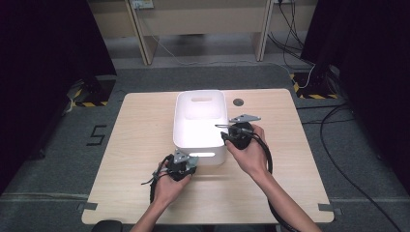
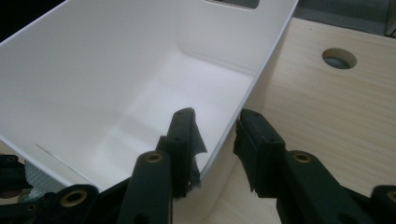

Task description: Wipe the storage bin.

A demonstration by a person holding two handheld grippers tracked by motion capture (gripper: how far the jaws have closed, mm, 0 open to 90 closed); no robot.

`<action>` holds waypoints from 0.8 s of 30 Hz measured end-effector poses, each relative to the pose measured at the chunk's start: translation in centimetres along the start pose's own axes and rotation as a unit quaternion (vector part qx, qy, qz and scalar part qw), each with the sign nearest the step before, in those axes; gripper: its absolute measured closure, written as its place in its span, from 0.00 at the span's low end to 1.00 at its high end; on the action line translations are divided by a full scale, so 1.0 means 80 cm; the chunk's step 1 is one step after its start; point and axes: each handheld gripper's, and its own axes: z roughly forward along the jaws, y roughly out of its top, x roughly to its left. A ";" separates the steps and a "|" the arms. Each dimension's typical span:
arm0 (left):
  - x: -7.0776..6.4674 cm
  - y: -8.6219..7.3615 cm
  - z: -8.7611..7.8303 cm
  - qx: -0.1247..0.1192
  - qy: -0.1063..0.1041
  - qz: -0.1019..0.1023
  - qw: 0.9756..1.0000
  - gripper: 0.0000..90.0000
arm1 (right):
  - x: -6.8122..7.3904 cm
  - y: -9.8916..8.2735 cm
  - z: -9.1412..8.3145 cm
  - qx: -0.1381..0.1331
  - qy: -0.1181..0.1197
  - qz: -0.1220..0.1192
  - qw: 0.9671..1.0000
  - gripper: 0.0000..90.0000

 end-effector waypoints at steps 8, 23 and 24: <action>-0.004 0.008 -0.007 -0.009 -0.004 -0.006 1.000 0.86 | 0.000 0.000 0.000 0.001 0.000 0.002 1.000 0.74; -0.009 0.019 -0.019 -0.024 -0.006 -0.005 1.000 0.86 | 0.000 0.000 0.001 0.001 0.000 0.002 1.000 0.74; -0.009 0.020 -0.020 -0.023 -0.005 -0.003 1.000 0.86 | 0.000 0.000 0.001 0.000 0.000 0.002 1.000 0.74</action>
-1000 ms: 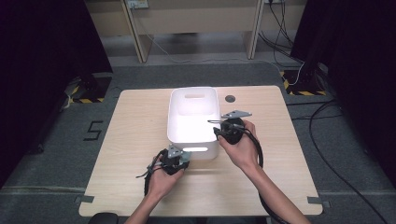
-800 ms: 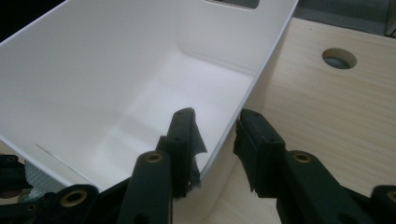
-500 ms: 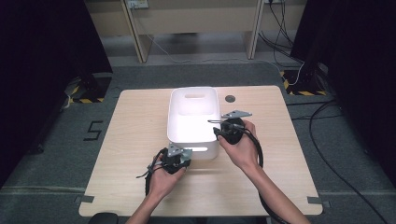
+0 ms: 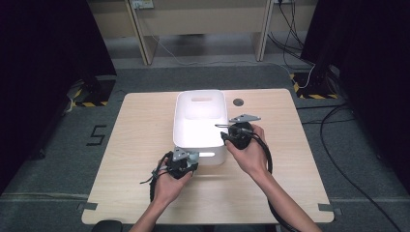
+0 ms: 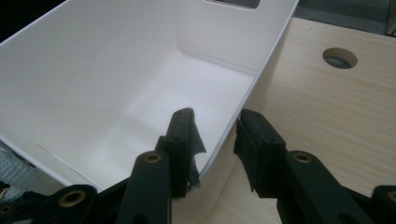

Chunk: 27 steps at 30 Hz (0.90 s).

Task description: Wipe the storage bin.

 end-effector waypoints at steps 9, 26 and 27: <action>-0.004 0.009 -0.008 -0.013 -0.002 0.005 1.000 0.86 | 0.000 0.000 0.000 -0.001 -0.001 0.001 1.000 0.74; -0.015 0.019 -0.011 -0.021 -0.007 0.009 1.000 0.86 | 0.000 0.000 0.000 -0.002 -0.002 -0.001 1.000 0.73; -0.015 0.019 -0.010 -0.018 -0.008 0.011 1.000 0.86 | 0.000 0.000 0.000 -0.002 -0.002 -0.001 1.000 0.73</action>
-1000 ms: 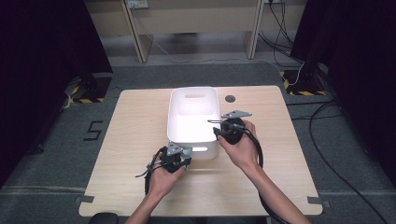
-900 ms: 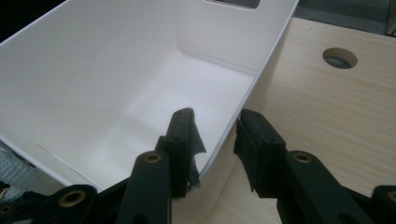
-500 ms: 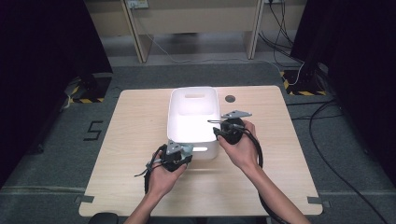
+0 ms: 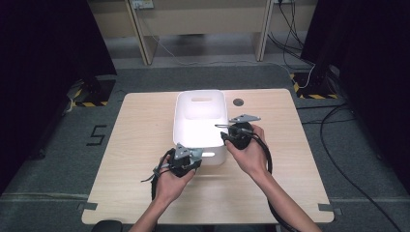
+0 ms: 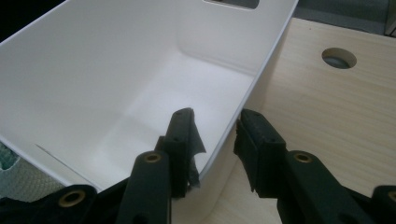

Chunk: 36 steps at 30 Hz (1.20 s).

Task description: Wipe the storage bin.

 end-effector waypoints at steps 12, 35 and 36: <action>-0.005 0.003 0.005 0.005 -0.001 0.005 1.000 0.86 | 0.000 0.000 0.000 0.001 0.001 0.002 1.000 0.73; -0.009 -0.010 0.023 0.016 0.010 0.014 1.000 0.86 | 0.000 0.000 0.000 0.000 0.000 0.000 1.000 0.73; -0.009 -0.011 0.025 0.017 0.010 0.014 1.000 0.86 | 0.000 0.000 0.000 0.000 0.001 0.000 1.000 0.73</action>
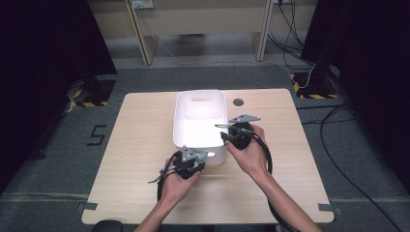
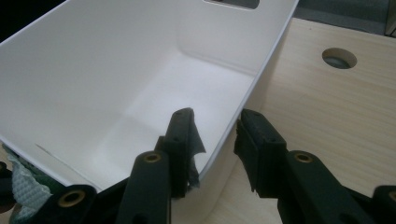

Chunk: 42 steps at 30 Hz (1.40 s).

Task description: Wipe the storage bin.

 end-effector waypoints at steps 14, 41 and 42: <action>0.000 -0.008 0.011 0.008 0.003 0.004 1.000 0.86 | 0.001 0.000 0.000 0.002 -0.002 0.000 1.000 0.73; -0.004 -0.021 0.032 0.021 0.008 0.005 1.000 0.86 | 0.001 -0.001 0.000 0.001 -0.002 0.000 1.000 0.73; -0.004 -0.021 0.032 0.022 0.009 0.005 1.000 0.86 | 0.001 0.000 0.000 0.001 -0.002 0.000 1.000 0.73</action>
